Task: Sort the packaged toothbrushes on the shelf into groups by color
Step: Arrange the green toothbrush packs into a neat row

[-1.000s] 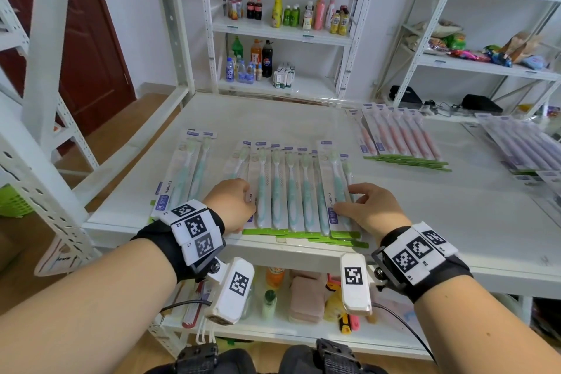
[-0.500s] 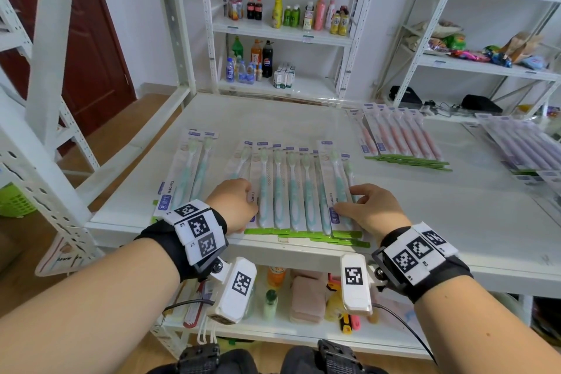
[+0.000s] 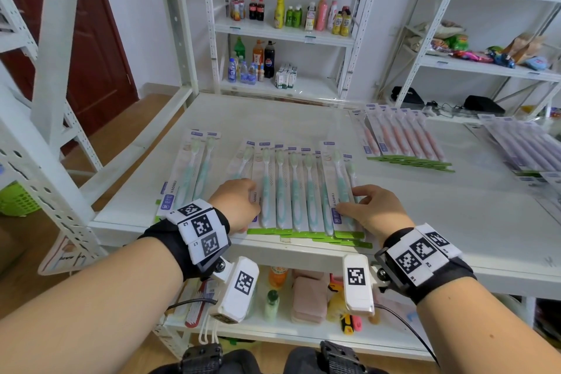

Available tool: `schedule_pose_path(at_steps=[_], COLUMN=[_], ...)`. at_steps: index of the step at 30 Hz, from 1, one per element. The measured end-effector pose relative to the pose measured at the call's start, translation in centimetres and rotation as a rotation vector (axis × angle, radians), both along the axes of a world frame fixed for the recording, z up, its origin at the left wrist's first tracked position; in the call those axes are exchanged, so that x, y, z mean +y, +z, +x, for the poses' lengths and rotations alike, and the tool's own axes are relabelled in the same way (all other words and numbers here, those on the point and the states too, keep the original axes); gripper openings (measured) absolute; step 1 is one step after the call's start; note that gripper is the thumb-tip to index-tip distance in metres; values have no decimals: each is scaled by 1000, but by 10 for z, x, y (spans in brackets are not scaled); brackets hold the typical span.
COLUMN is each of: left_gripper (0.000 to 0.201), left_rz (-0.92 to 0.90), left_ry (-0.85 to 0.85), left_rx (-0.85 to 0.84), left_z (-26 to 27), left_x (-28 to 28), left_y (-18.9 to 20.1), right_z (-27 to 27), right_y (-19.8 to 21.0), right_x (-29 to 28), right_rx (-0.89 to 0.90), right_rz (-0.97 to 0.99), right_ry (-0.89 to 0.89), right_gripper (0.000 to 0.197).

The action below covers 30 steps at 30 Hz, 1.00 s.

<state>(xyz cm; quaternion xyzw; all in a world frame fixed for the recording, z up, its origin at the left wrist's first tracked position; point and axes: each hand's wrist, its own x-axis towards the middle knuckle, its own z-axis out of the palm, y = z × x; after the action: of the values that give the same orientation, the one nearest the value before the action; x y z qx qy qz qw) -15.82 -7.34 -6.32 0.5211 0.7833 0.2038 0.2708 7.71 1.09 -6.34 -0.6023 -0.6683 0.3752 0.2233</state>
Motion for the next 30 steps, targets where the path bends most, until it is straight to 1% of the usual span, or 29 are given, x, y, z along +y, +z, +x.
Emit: schedule_pose_path(at_steps=[9, 12, 16, 22, 30], left_gripper=[49, 44, 37, 37, 38], left_rz=[-1, 2, -20, -47, -44], left_ry=[-4, -17, -79, -105, -139], left_rx=[-4, -10, 29, 69, 168], left_z=[0, 2, 4, 9, 14], left_x=[1, 2, 2, 3, 6], left_y=[0, 2, 6, 11, 9], right_z=[0, 0, 0, 1, 7], right_y=[-1, -2, -2, 0, 1], right_x=[1, 1, 2, 2, 2], right_rx=[6, 16, 23, -12, -53], right_rz=[2, 1, -4, -1, -6], right_ry=[-8, -21, -10, 9, 18], right_gripper=[57, 56, 57, 57, 56])
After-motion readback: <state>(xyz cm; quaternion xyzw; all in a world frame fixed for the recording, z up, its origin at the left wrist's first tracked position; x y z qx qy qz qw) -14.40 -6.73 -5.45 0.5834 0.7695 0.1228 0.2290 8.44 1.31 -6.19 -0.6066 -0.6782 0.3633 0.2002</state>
